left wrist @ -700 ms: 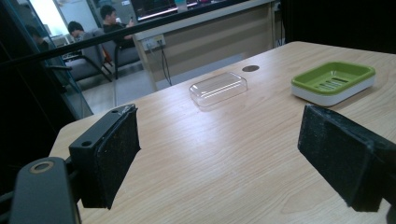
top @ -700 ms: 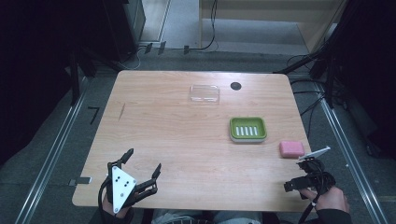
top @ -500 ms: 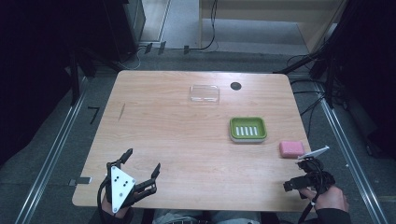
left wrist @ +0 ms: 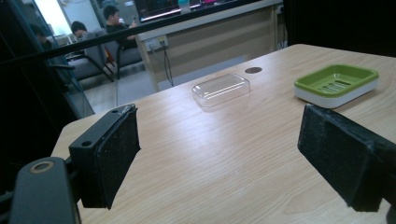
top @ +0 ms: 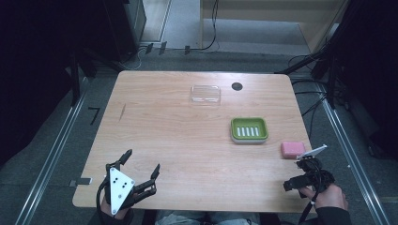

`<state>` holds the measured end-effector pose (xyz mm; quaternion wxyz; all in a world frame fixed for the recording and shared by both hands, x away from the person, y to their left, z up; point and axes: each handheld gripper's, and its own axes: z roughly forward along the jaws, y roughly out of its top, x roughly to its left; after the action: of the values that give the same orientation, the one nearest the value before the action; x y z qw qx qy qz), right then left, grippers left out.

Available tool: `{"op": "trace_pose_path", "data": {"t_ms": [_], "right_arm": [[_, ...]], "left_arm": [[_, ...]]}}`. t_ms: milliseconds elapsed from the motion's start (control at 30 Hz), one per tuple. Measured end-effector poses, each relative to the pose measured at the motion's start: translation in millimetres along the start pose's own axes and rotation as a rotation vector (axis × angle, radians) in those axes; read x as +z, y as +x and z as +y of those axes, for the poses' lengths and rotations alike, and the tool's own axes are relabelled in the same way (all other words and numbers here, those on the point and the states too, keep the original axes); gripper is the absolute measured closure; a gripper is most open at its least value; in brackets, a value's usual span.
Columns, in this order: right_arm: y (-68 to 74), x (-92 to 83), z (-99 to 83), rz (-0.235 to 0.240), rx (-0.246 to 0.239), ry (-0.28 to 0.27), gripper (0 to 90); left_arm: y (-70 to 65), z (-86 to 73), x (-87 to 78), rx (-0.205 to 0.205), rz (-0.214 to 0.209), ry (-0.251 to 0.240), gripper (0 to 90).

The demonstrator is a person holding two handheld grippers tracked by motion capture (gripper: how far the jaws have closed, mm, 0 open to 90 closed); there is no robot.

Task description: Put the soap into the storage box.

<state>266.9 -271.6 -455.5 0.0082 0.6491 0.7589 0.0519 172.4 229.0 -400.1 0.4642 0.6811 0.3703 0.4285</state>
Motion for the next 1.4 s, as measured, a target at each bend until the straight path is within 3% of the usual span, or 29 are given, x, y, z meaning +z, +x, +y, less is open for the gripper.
{"op": "trace_pose_path", "data": {"t_ms": [367,833,1400], "right_arm": [[-6.2,-5.9,4.7,0.007,0.022,-0.042,0.0],[-9.0,-12.0,16.6,0.016,0.008,-0.077,0.0],[-17.6,-13.2,37.6,0.036,0.025,-0.091,0.0]], "left_arm": [[0.4,0.0,5.6,-0.007,-0.013,-0.001,13.0],[-1.9,1.3,9.2,-0.012,-0.017,0.006,13.0],[-0.9,1.0,10.7,-0.007,-0.02,0.011,13.0]]}}
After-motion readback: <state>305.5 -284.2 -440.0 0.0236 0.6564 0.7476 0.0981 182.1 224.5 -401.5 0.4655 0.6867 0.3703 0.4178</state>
